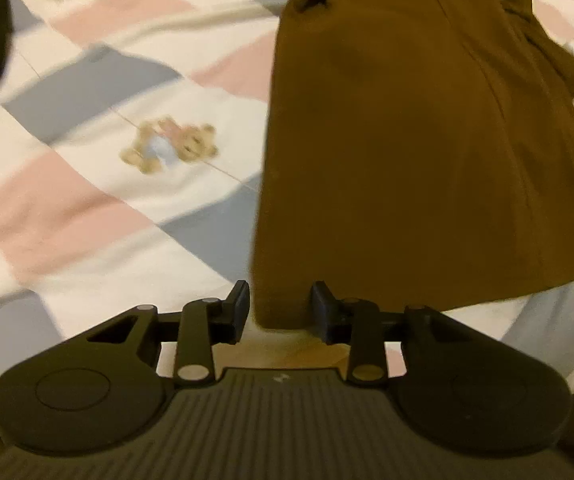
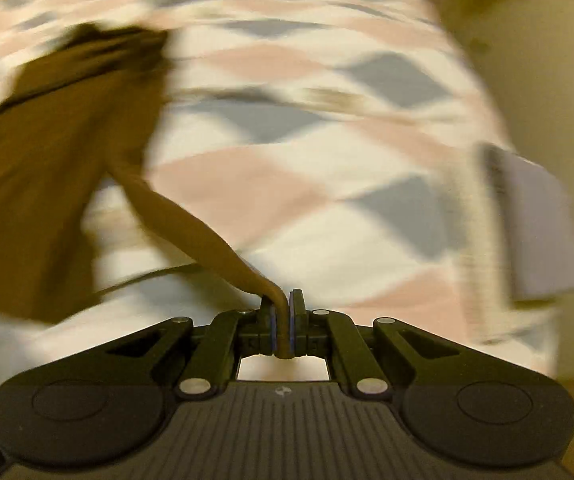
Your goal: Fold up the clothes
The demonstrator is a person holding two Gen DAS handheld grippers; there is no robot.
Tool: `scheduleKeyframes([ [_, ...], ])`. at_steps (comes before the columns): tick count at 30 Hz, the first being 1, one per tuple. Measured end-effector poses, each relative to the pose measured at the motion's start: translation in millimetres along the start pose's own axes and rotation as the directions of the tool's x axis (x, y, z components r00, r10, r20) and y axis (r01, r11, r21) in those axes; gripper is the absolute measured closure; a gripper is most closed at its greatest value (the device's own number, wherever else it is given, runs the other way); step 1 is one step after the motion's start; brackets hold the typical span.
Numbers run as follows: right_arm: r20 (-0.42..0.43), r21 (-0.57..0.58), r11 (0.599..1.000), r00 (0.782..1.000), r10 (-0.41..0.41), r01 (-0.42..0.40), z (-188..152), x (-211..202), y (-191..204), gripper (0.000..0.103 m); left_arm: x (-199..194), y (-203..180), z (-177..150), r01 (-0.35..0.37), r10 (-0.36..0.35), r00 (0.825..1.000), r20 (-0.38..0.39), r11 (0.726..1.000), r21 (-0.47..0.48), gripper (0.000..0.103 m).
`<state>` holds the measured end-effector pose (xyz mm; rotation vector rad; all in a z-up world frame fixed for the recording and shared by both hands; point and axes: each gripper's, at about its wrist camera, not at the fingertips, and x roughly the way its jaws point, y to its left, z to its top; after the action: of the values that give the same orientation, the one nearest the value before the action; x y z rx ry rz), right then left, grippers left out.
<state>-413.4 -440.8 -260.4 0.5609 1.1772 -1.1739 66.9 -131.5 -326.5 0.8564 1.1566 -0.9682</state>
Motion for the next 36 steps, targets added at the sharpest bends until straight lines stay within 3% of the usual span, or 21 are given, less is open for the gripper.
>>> scheduleKeyframes([
  [1,-0.034,0.035,0.998,0.998,-0.045,0.046,8,13,-18,0.072,-7,-1,2,-0.029,0.028,1.000,0.011,1.000,0.006,0.074],
  [2,-0.063,0.058,0.993,0.993,-0.100,0.103,15,25,-31,0.063,-16,-3,6,-0.053,0.053,0.998,0.030,0.998,0.015,0.074],
  [4,-0.084,0.069,0.979,0.979,-0.187,0.193,27,41,-39,0.058,-33,-10,18,-0.091,0.087,0.992,0.086,0.995,0.045,0.076],
  [5,-0.064,0.085,0.980,0.982,-0.177,0.182,31,42,-38,0.056,-39,-19,28,-0.104,0.094,0.988,0.121,0.991,0.080,0.075],
  [7,0.006,0.145,0.988,0.998,-0.057,0.055,38,39,-28,0.045,-48,-44,53,-0.130,0.097,0.976,0.197,0.978,0.163,0.075],
  [8,0.029,0.162,0.987,0.999,0.018,-0.023,39,40,-20,0.044,-46,-61,68,-0.141,0.090,0.967,0.239,0.968,0.208,0.075],
  [10,0.029,0.174,0.966,0.982,0.188,-0.190,38,49,9,0.044,-38,-100,102,-0.163,0.059,0.943,0.326,0.940,0.301,0.075],
  [12,-0.007,0.178,0.942,0.957,0.291,-0.285,32,63,43,0.044,-25,-142,138,-0.181,0.000,0.914,0.406,0.895,0.408,0.075],
  [15,-0.054,0.187,0.905,0.916,0.397,-0.381,19,79,87,0.044,0,-209,193,-0.260,-0.080,0.861,0.503,0.780,0.569,0.073],
  [17,-0.070,0.204,0.886,0.897,0.437,-0.416,13,82,103,0.044,13,-248,218,-0.331,-0.141,0.824,0.549,0.667,0.668,0.072],
  [19,-0.082,0.230,0.869,0.881,0.466,-0.439,7,84,112,0.044,26,-284,232,-0.359,-0.223,0.821,0.526,0.514,0.779,0.062],
  [20,-0.082,0.252,0.864,0.880,0.468,-0.436,4,84,110,0.044,33,-298,236,-0.367,-0.252,0.822,0.511,0.453,0.812,0.062],
  [21,-0.083,0.273,0.859,0.879,0.469,-0.433,1,84,108,0.042,39,-310,238,-0.366,-0.276,0.817,0.506,0.429,0.826,0.062],
  [23,-0.078,0.329,0.850,0.885,0.459,-0.412,-7,86,96,0.041,50,-328,240,-0.336,-0.319,0.811,0.490,0.430,0.838,0.062],
  [25,-0.081,0.379,0.847,0.898,0.432,-0.373,-15,85,83,0.041,65,-340,241,-0.295,-0.333,0.821,0.463,0.447,0.844,0.062],
  [27,-0.083,0.430,0.839,0.911,0.405,-0.334,-24,84,73,0.041,79,-349,238,-0.291,-0.323,0.831,0.453,0.442,0.849,0.063],
  [29,-0.078,0.481,0.824,0.921,0.381,-0.300,-35,80,65,0.038,89,-352,236,-0.301,-0.321,0.826,0.464,0.446,0.843,0.067],
  [30,-0.075,0.505,0.814,0.925,0.373,-0.287,-40,77,62,0.036,92,-351,236,-0.306,-0.319,0.820,0.474,0.456,0.836,0.083],
  [31,-0.074,0.523,0.806,0.927,0.367,-0.277,-45,74,60,0.036,93,-349,239,-0.301,-0.316,0.818,0.480,0.476,0.826,0.096],
  [33,-0.077,0.539,0.802,0.933,0.351,-0.257,-52,69,58,0.036,84,-339,249,-0.267,-0.320,0.812,0.488,0.540,0.798,0.096],
  [36,-0.091,0.542,0.807,0.937,0.336,-0.237,-58,69,61,0.036,44,-301,270,-0.191,-0.351,0.778,0.521,0.658,0.729,0.097],
])
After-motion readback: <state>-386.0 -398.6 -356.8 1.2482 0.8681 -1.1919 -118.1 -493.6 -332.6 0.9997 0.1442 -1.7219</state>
